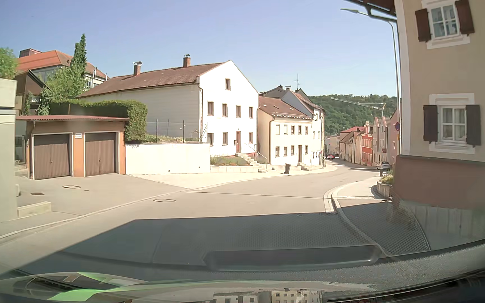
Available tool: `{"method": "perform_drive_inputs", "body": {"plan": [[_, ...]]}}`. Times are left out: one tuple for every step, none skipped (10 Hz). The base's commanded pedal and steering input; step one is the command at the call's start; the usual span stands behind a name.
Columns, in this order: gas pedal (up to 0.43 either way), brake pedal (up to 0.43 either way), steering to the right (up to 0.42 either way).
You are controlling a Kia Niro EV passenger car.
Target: Follow the waypoints while adhering to traffic rules and regulations
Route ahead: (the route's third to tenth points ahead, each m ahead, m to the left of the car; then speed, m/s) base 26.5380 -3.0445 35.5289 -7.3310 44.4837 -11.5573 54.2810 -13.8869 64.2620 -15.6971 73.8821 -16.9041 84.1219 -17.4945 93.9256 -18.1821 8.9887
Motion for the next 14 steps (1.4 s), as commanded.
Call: {"method": "perform_drive_inputs", "body": {"plan": [[0.0,0.0,0.039],[0.0,0.0,0.046],[0.0,0.0,0.053],[0.0,0.0,0.055],[0.0,0.0,0.055],[0.0,0.0,0.055],[0.0,0.0,0.055],[0.02,0.0,0.056],[0.028,0.0,0.058],[0.028,0.0,0.059],[0.039,0.0,0.063],[0.039,0.0,0.068],[0.039,0.0,0.071],[0.039,0.0,0.074]]}}
